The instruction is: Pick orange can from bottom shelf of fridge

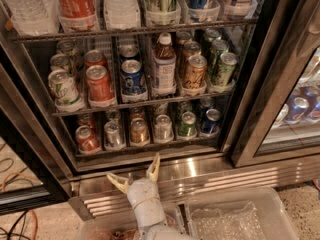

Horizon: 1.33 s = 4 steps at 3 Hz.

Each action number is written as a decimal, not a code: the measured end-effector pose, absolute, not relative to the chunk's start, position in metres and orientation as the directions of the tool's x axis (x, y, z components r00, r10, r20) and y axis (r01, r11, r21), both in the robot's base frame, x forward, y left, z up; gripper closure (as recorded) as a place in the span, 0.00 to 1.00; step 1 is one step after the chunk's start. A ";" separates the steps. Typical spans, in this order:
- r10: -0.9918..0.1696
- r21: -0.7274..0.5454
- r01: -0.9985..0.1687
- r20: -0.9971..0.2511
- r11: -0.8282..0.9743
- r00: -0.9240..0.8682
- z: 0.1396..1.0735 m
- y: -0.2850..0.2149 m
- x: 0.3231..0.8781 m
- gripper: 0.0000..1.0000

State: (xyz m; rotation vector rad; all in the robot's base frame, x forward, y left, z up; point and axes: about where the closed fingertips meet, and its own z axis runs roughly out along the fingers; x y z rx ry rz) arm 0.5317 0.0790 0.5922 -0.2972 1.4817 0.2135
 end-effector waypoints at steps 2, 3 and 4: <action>-0.068 -0.100 -0.287 -0.991 0.953 0.119 0.601 0.083 0.548 0.16; -0.069 -0.096 -0.252 -0.991 0.963 0.115 0.600 0.078 0.558 0.18; -0.071 -0.093 -0.223 -0.992 0.970 0.105 0.597 0.073 0.566 0.21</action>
Offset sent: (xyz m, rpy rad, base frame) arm 0.0245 0.0034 0.0121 -0.0373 -0.0584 -0.0557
